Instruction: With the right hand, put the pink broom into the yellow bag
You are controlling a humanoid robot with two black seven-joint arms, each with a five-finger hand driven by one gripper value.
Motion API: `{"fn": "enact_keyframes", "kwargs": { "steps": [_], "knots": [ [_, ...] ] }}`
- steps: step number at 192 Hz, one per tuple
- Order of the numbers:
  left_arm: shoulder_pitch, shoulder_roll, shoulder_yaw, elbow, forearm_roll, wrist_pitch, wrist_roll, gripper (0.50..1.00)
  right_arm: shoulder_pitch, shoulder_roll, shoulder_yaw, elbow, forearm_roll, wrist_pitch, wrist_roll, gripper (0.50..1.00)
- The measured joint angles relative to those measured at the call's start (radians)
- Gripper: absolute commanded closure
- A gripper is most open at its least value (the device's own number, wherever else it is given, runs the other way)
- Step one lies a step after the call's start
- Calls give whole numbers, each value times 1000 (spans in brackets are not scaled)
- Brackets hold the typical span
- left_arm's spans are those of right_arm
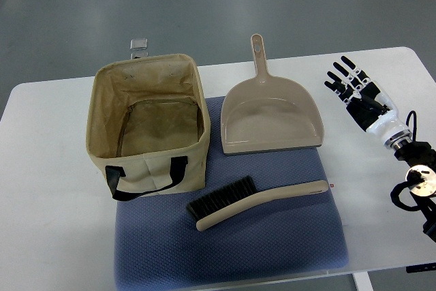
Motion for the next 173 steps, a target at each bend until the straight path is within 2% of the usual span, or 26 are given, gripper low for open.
{"fn": "enact_keyframes", "kwargs": {
  "steps": [173],
  "knots": [
    [0,0,-1,1,0,0,0,500,3,-4,0,-2,-1,-3,-1,570]
  ]
}}
